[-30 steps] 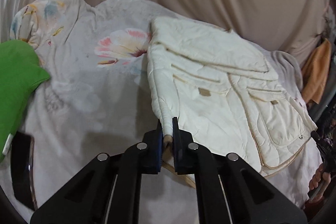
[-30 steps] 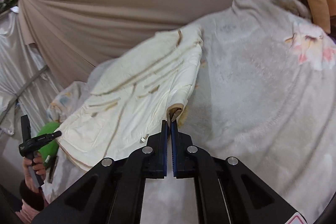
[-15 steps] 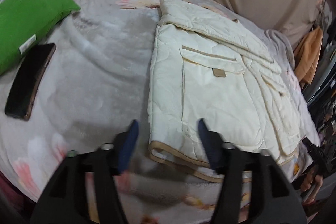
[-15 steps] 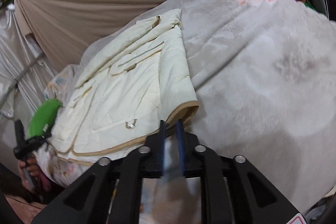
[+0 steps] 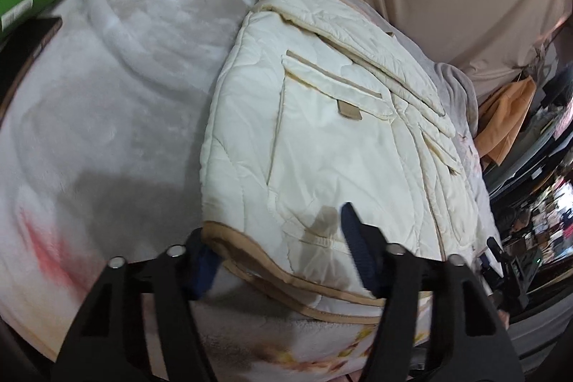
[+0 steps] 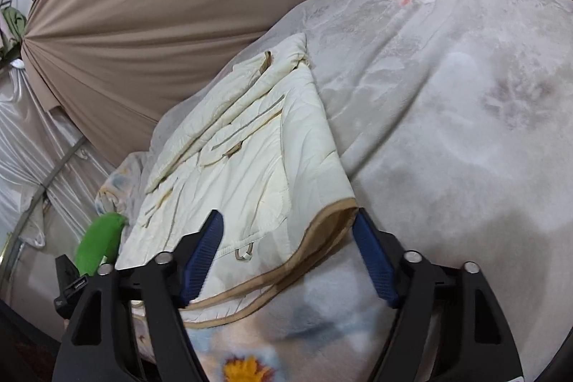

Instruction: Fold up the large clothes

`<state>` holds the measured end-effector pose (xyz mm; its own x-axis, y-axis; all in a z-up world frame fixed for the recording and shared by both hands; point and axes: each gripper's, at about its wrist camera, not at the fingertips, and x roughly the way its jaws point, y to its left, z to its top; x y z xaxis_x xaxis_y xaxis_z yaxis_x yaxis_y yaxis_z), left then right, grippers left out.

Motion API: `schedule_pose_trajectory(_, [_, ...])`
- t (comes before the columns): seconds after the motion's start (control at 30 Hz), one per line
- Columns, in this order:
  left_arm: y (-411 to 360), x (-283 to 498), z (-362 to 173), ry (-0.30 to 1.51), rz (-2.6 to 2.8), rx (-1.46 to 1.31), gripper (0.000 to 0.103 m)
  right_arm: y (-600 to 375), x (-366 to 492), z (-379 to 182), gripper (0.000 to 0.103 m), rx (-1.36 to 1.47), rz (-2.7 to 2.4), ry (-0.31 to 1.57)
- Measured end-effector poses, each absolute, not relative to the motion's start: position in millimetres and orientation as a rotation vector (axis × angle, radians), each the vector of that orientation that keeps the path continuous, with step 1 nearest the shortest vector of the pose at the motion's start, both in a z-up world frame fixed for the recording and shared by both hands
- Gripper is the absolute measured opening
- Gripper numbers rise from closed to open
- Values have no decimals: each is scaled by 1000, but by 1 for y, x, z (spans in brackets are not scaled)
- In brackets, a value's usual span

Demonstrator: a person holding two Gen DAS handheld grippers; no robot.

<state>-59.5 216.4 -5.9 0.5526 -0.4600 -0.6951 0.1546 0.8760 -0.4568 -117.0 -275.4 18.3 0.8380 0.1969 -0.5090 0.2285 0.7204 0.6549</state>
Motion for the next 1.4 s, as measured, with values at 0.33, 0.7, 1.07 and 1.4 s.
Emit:
schedule_pose_trajectory(0.33, [244, -108, 60, 634, -455, -433, 6, -265, -158, 60, 4, 747, -5, 393])
schedule_pose_trajectory(0.7, [235, -118, 185, 321, -540, -357, 5, -266, -201, 189, 4, 578, 70, 32])
schedule_pose_trajectory(1.07, [116, 117, 131, 589, -180, -67, 6, -319, 32, 169, 5, 575, -82, 326])
schedule_pose_trajectory(1.4, [123, 176, 53, 756, -157, -58, 19, -371, 125, 56, 19, 829, -69, 582])
